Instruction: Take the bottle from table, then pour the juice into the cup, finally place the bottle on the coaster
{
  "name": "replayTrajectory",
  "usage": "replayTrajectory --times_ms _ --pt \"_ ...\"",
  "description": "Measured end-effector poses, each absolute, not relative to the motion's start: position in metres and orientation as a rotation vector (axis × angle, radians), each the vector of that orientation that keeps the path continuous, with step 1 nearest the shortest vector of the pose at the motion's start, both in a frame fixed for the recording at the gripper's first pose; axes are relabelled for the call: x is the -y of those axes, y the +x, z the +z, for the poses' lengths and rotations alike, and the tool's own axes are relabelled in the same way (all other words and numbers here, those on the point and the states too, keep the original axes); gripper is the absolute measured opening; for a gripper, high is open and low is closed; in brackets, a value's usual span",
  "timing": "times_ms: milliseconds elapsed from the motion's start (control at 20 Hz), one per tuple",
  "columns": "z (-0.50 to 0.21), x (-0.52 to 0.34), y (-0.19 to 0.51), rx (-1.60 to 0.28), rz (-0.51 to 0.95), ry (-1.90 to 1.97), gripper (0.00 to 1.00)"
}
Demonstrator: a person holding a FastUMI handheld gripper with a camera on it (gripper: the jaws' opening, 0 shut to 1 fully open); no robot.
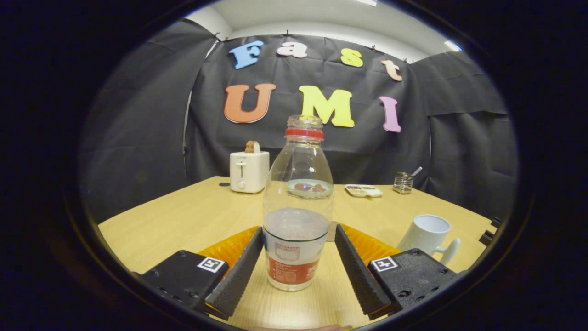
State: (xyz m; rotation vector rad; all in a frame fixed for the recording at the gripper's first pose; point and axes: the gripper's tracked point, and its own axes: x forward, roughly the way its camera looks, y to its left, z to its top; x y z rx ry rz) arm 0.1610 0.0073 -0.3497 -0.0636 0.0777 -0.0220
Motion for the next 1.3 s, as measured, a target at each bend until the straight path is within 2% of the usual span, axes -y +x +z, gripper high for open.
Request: replayTrajectory --times_ms 50,100,200,700,1300 --pt "-0.349 -0.012 0.165 -0.066 -0.012 -0.06 0.98" --pt "-0.347 -0.005 0.16 -0.069 -0.044 -0.072 0.8" --pt "-0.343 0.002 0.158 -0.061 -0.059 -0.065 0.77" --pt "-0.319 0.008 0.129 -0.068 -0.012 0.222 0.76" --pt "-0.313 0.003 0.132 -0.138 0.098 0.697 0.76"
